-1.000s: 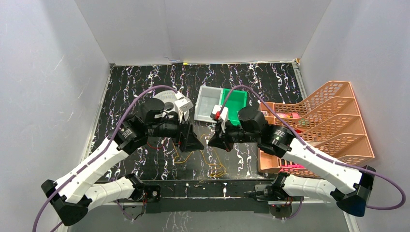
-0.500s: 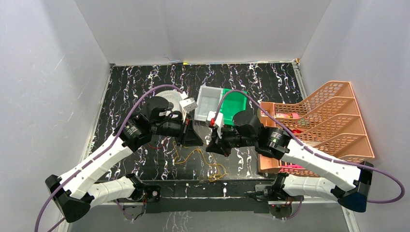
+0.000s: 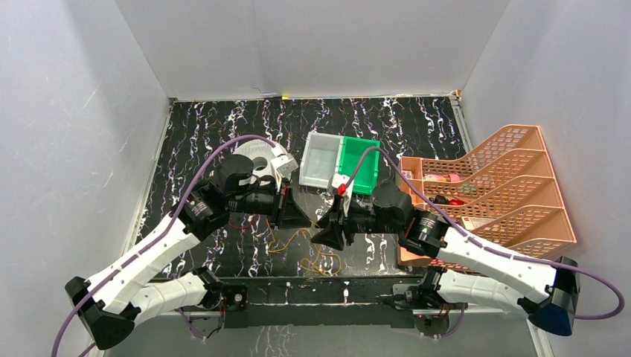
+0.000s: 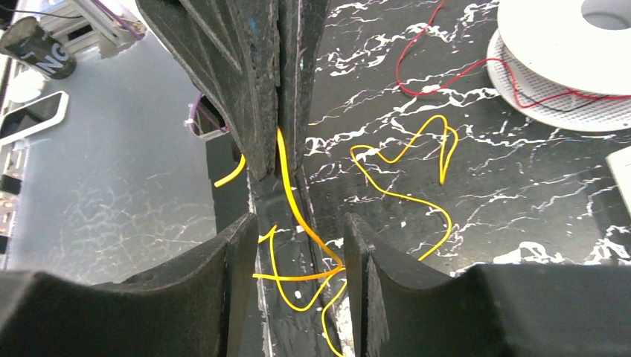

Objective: Wrap the cables

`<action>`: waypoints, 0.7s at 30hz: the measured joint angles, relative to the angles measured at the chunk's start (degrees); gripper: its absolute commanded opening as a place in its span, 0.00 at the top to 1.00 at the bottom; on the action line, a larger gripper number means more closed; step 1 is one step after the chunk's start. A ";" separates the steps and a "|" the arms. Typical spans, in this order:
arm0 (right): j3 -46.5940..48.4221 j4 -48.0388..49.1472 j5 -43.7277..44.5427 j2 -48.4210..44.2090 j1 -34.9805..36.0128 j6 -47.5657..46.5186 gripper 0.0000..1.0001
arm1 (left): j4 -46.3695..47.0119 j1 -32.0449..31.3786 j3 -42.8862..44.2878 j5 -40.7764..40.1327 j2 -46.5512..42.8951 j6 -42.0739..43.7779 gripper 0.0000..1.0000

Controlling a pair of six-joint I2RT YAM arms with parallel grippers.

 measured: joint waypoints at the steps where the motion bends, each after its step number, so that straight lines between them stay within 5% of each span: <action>1: -0.28 1.36 -0.33 0.66 0.13 0.61 0.57 | 0.11 0.00 -0.28 -0.09 -0.20 -0.42 1.00; 5: -0.66 4.76 -0.33 2.80 0.28 1.27 1.00 | 0.87 0.00 -0.52 -0.15 -0.57 -1.53 1.00; 21: -0.59 5.11 1.84 0.07 0.70 0.83 1.00 | -0.83 0.00 -1.25 2.49 -1.40 -0.48 1.00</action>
